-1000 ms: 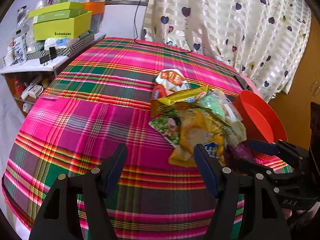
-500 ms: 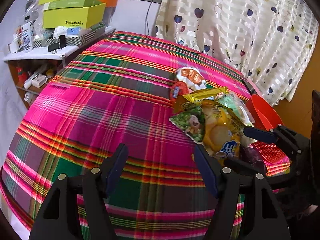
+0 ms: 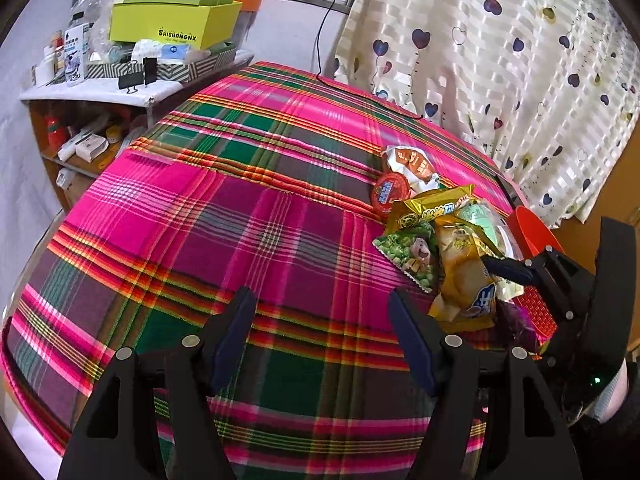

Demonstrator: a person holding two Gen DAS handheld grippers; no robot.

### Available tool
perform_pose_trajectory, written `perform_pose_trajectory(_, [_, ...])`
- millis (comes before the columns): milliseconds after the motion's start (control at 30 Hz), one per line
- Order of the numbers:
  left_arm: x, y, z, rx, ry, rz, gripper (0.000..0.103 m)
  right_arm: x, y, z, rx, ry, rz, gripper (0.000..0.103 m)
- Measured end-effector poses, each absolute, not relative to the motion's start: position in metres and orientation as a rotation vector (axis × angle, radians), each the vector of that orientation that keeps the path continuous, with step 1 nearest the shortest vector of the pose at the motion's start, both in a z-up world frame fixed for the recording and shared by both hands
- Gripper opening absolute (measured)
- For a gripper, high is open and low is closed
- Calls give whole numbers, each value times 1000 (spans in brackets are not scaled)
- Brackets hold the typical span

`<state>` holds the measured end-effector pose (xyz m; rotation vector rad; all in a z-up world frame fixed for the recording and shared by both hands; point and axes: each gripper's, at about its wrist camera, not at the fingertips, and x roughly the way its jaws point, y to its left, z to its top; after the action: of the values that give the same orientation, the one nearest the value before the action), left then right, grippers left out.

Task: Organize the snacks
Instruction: 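Reach the right gripper to the large yellow snack bag and grasp it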

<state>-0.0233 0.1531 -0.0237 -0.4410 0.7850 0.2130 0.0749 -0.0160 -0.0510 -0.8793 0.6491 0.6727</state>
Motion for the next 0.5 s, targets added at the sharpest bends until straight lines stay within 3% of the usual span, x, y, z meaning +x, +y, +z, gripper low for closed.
perform_pose_trajectory(133, [-24, 153, -24, -445, 786, 214, 70, 81, -14, -49, -857, 651, 664, 76])
perform_pose_trajectory(333, [-22, 152, -25, -446, 791, 212, 70, 79, -15, -47, -826, 620, 638, 50])
perform_pose_trajectory(500, [-21, 147, -22, -435, 787, 201, 70, 77, -24, -36, -755, 616, 635, 46])
